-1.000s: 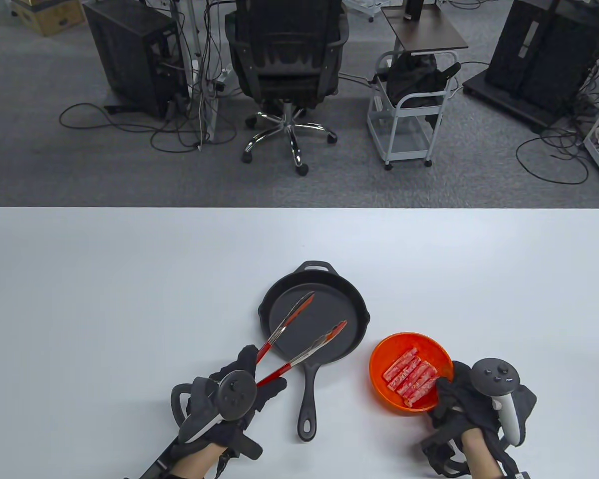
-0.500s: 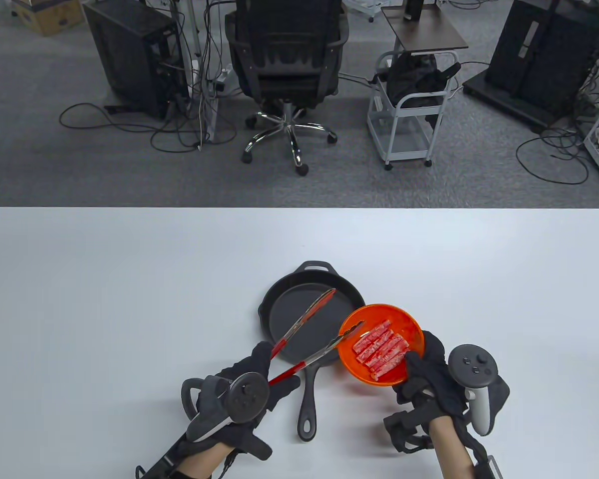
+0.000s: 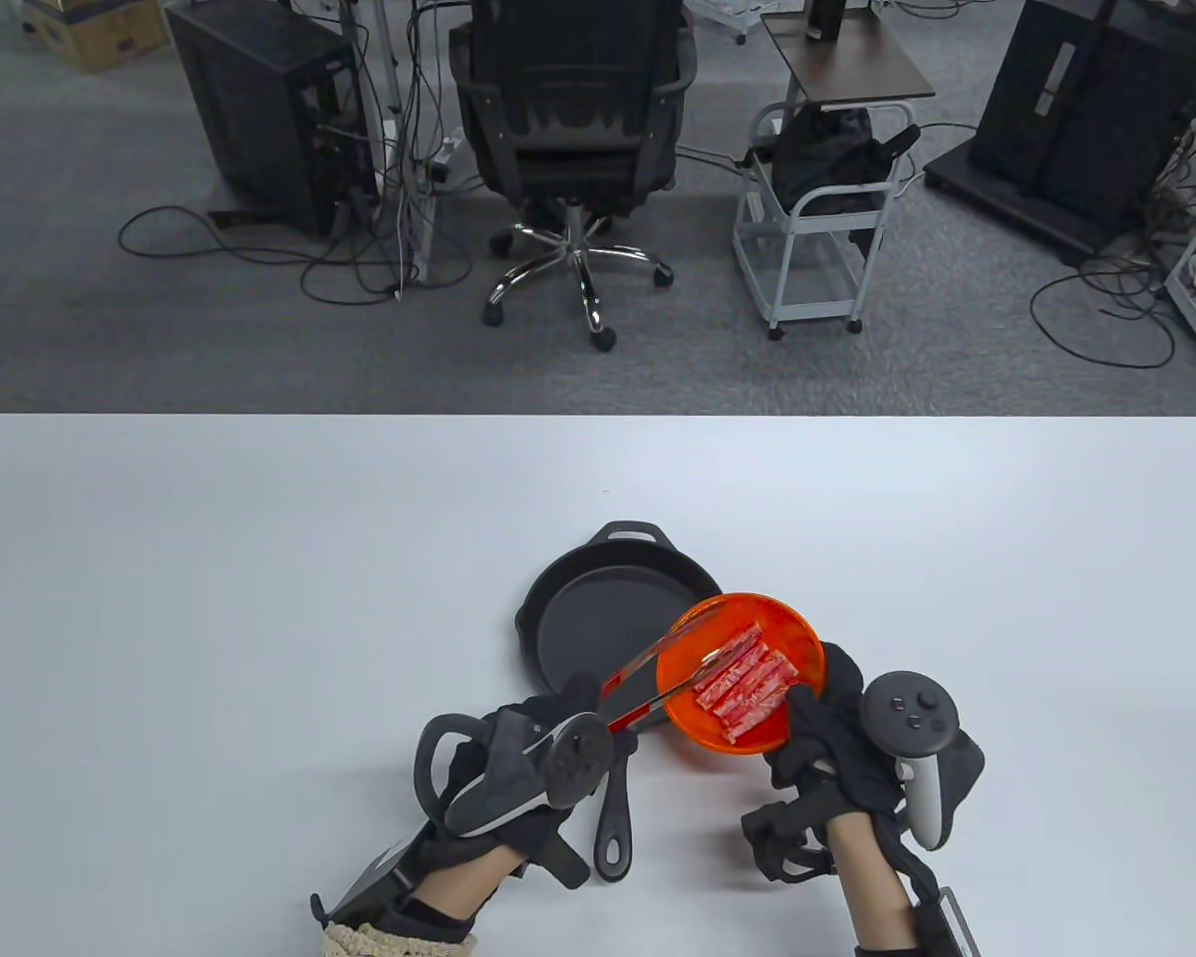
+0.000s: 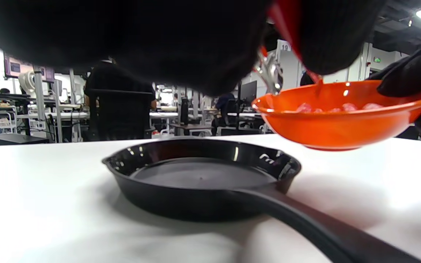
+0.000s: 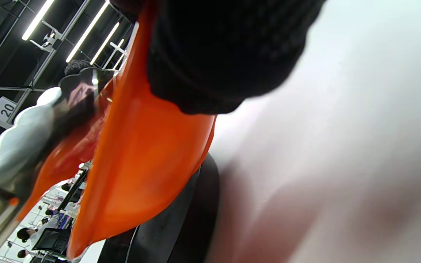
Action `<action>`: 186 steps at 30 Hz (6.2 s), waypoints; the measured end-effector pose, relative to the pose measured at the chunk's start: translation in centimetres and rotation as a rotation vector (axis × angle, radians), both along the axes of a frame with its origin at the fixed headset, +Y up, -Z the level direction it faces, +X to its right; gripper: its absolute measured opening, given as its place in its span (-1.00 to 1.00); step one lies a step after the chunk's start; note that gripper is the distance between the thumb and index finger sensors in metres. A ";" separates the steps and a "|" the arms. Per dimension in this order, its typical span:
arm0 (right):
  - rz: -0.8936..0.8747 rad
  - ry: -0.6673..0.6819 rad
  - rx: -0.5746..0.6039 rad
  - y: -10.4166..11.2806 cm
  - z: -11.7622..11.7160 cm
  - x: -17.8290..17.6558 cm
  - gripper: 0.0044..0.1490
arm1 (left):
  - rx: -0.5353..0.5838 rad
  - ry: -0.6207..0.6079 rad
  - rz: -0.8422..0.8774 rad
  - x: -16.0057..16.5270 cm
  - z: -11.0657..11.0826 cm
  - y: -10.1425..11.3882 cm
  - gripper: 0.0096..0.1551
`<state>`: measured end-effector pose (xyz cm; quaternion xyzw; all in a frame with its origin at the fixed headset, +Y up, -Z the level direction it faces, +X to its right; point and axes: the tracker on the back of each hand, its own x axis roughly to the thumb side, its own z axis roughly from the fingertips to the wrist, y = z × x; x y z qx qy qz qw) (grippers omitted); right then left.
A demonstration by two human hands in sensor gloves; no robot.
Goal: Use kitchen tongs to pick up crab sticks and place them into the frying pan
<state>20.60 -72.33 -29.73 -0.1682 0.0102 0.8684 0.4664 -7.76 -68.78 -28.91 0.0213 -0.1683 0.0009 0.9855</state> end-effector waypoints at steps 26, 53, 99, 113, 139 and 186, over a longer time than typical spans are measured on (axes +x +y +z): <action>0.020 -0.021 0.034 0.1 -0.1 0.5 -0.21 | -0.066 -0.030 0.081 0.2 -1.8 0.1 -0.17; 0.008 -0.063 0.017 -0.5 0.0 1.6 -0.21 | -0.035 0.316 -0.084 -6.9 -6.4 -3.3 -0.16; -0.002 -0.055 0.031 -1.0 0.1 1.3 -0.21 | -0.049 0.010 0.077 -1.0 -1.7 2.7 -0.12; 0.004 -0.045 0.037 -1.1 0.2 1.1 -0.21 | -0.158 -0.044 0.050 0.8 -1.3 0.7 -0.12; 0.025 -0.041 0.052 -1.0 0.3 1.0 -0.22 | -0.234 -0.077 0.075 1.0 -1.6 0.3 -0.14; -0.015 -0.056 0.042 -1.1 0.4 1.3 -0.22 | -0.045 0.320 -0.196 -5.5 -5.4 -2.7 -0.15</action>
